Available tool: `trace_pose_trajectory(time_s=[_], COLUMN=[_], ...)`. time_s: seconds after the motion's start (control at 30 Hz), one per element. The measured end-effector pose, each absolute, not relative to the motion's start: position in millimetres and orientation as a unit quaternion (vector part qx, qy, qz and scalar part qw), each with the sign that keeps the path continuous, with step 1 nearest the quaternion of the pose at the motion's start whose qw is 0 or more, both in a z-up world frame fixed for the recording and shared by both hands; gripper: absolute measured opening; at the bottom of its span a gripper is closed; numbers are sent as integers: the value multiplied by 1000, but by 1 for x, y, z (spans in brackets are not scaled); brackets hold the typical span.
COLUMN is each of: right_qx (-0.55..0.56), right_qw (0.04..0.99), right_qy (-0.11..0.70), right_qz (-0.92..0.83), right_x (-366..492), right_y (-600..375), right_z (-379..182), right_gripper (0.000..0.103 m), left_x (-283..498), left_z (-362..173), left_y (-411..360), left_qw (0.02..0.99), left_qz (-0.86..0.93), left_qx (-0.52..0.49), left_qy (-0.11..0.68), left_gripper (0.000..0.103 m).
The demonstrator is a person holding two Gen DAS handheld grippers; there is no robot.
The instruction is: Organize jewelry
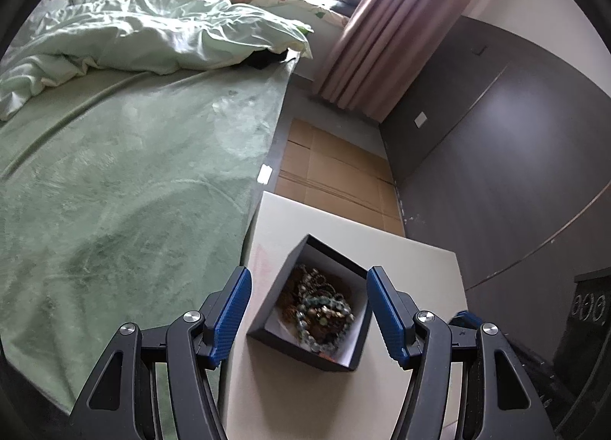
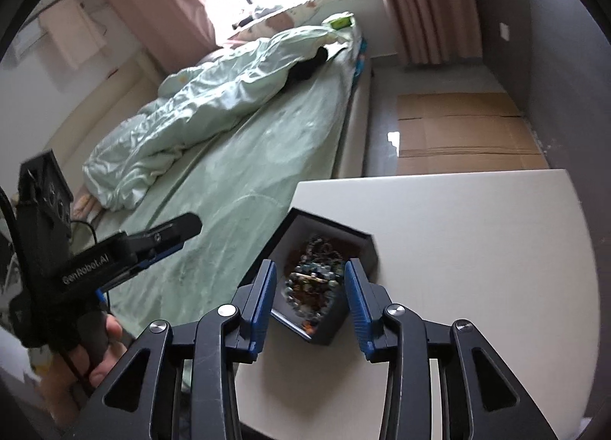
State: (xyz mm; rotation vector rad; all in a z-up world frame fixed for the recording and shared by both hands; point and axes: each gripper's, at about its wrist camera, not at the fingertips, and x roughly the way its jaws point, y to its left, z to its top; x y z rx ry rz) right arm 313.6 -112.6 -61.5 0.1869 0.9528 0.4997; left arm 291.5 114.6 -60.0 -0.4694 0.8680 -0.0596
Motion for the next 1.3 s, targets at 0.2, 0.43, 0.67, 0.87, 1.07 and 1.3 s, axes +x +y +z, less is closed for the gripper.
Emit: trace_pose_trajectory(time_s=[0.2,0.43,0.67,0.87,1.07,1.3], right_qx=[116,125,105,89,66,50], right_qw=[865,870,881,893,896,901], right_qy=[435,430,427,412,417,404], right_qz=[221,206,176,156,139,151], right_x=[292,261,231,201,176,149], right_y=[-146,-174,-194,-209,-219,-227], right_z=[-35,-17,-7,-3,-18,-23], right_gripper=[47,67,86,103,103,103], left_x=[267,236,203,173,143,115], left_z=[-44,-33,-20,-18,-17,-29], left_y=[94,67,46,31,22,23], left_qw=[889,899,911,920,931,936], left_qz=[-29,-31,-26,-34,-44,-23], left_qx=[-190,-146,-110,-71,-36,-6], left_qy=[415,413,396,383,361,350], left_gripper=[71,88,103,103,103,103])
